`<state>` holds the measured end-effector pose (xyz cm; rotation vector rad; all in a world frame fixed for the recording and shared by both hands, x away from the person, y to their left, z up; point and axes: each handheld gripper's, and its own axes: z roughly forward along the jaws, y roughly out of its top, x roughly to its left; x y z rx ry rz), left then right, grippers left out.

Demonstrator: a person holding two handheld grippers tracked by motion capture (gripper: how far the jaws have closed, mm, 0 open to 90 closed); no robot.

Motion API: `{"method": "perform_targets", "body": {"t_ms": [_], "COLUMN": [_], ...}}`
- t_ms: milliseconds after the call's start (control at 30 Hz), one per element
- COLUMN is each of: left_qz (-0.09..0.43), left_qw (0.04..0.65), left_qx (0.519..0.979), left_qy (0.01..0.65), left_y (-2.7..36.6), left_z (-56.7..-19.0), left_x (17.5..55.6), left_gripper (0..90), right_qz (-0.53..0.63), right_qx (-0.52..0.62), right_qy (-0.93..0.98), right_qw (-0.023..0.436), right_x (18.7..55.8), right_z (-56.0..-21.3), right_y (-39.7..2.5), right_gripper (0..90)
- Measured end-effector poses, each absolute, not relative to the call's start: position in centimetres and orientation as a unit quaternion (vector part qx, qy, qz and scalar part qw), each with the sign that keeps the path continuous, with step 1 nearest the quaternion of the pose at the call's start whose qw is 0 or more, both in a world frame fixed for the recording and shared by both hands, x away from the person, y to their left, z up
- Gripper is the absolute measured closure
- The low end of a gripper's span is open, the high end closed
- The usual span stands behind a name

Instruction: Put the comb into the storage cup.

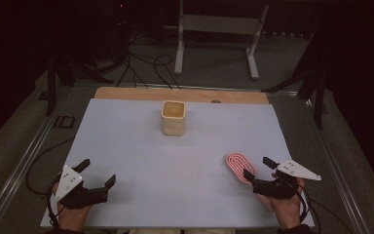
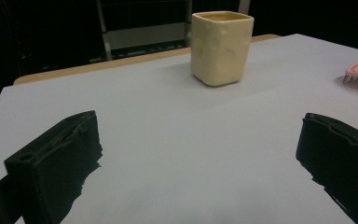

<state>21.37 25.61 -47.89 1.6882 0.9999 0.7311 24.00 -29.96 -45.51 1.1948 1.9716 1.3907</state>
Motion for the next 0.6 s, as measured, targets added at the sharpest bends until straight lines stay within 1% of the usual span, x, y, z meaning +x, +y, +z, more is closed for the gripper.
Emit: {"method": "perform_targets", "body": {"t_ms": [300, 600], "left_qz": [0.301, 0.299], "left_qw": [0.501, 0.5], "left_qx": [0.699, 0.701], "left_qy": [0.413, 0.411], "left_y": [25.5, 25.4], "left_z": [-47.9, -48.0], "left_x": [21.4, 21.4], "left_gripper": [0.3, 0.3], "right_qz": [0.471, 0.432], "right_qx": [0.44, 0.443], "right_qy": [0.729, 0.752], "right_qw": [0.23, 0.228], "right_x": [24.8, 25.7], "right_z": [-45.0, -44.7], "right_y": [-29.5, -28.9], "right_gripper": [9.4, 9.4]}}
